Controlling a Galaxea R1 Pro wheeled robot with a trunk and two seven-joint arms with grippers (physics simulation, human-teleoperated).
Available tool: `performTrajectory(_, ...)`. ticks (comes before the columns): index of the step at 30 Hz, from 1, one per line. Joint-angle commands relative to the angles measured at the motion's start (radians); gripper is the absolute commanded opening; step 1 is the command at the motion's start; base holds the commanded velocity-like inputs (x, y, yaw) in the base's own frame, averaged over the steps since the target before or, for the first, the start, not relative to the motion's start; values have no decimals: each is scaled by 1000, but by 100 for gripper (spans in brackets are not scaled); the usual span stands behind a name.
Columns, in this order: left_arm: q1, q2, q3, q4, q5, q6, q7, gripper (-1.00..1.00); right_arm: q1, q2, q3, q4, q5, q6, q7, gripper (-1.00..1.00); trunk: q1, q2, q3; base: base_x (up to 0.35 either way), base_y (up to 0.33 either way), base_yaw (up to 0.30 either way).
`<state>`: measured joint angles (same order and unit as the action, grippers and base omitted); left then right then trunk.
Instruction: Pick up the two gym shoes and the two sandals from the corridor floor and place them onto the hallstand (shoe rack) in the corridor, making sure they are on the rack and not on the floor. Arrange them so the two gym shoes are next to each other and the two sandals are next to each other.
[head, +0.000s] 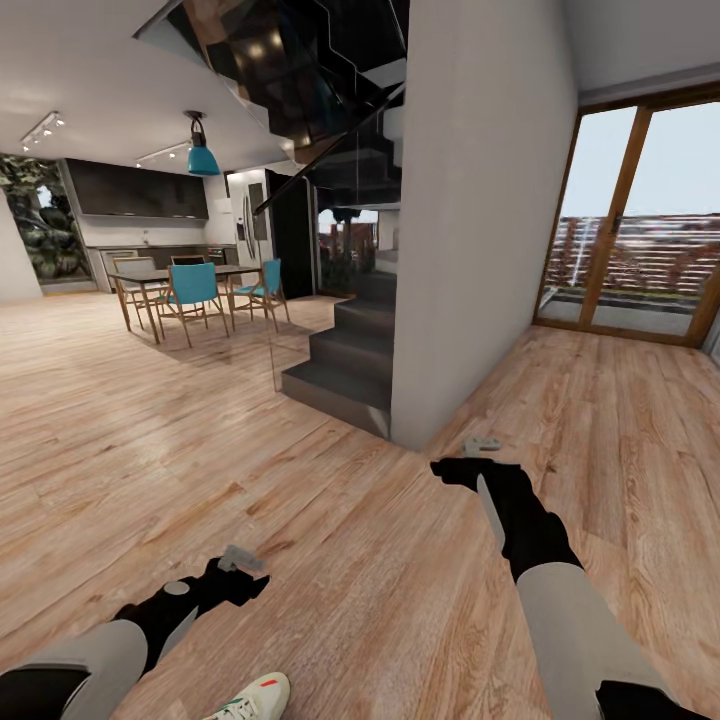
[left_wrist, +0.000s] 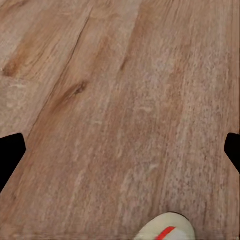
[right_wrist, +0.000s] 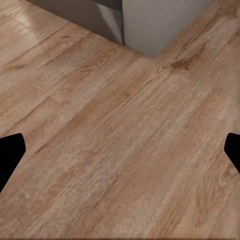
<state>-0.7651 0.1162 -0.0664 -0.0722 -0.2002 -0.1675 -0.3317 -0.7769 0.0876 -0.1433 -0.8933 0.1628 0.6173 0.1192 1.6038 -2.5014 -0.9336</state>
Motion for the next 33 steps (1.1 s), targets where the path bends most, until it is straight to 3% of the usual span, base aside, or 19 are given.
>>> performTrajectory(1, -1, 10, -7, 6, -5, -7, 0, 100, 0, 2, -4, -4, 11, 8, 9, 100, 0, 0, -1, 0, 0, 0)
performTrajectory(8, 1, 54, -8, 31, -9, -23, -4, 100, -1, 3, -5, -9, 11, 14, 10, 100, 0, 0, -1, 0, 0, 0)
performTrajectory(12, 5, 63, -10, 47, -9, -33, -4, 100, -1, 4, -4, -9, 11, 14, 11, 100, 0, 0, -1, 0, 0, 0)
performTrajectory(29, 63, 66, -10, 52, -10, -38, -34, 100, -1, 4, -5, -9, 11, 15, 13, 100, 7, -4, -90, 0, 0, 0)
performTrajectory(33, 66, 66, -10, 52, -10, -38, -43, 100, 0, 4, -5, -9, 11, 14, 13, 100, 7, -4, -93, 0, 0, 0)
